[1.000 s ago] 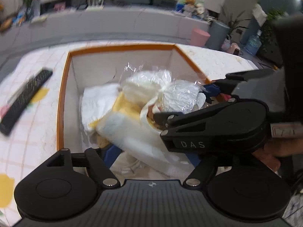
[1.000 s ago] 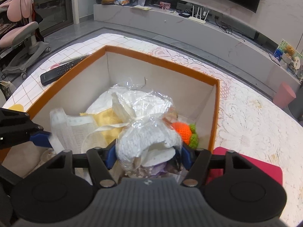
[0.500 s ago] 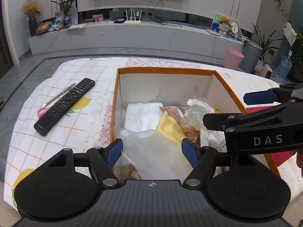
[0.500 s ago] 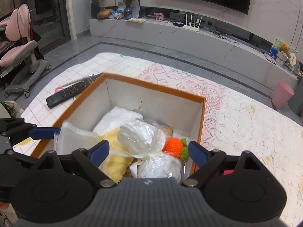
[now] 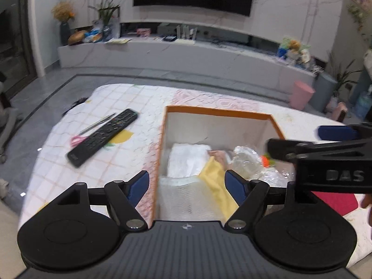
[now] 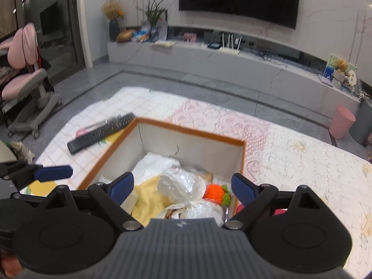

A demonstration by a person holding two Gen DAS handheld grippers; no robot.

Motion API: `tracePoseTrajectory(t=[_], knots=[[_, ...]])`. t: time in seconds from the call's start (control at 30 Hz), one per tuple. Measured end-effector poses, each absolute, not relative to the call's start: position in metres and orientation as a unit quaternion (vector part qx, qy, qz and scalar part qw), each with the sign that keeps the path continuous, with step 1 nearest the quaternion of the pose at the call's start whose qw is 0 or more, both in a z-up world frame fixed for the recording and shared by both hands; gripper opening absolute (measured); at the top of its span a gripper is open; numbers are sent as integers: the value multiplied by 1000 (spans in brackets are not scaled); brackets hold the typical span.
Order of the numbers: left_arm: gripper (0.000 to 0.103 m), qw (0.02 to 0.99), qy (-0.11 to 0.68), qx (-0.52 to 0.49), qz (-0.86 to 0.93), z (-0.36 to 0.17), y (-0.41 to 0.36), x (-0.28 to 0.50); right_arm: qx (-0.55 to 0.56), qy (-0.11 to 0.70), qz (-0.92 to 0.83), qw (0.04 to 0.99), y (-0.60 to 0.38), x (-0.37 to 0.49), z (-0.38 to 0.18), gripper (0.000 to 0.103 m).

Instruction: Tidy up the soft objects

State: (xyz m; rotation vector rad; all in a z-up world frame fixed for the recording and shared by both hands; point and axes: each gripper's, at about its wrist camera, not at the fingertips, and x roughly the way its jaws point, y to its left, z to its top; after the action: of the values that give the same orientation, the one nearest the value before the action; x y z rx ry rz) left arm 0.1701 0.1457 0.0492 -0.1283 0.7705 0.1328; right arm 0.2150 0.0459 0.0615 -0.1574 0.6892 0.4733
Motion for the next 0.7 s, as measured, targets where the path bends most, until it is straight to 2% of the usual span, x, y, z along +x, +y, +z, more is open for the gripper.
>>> tracePoseTrajectory(t=[0.17,0.33,0.53,0.7], knots=[[84,932,350,-71,58,69,144,154,-60,299,210,929,32,197,77,92],[84,953,297,-40,51,99,123,124,-3,268,204,942,8,171,92,93],[87,974,214,-67,33,118,91,86,61,203,163,964,-41,128,107,96],[87,984,167,-64,15,116,57,59,11,166,108,980,-70,86,107,100]])
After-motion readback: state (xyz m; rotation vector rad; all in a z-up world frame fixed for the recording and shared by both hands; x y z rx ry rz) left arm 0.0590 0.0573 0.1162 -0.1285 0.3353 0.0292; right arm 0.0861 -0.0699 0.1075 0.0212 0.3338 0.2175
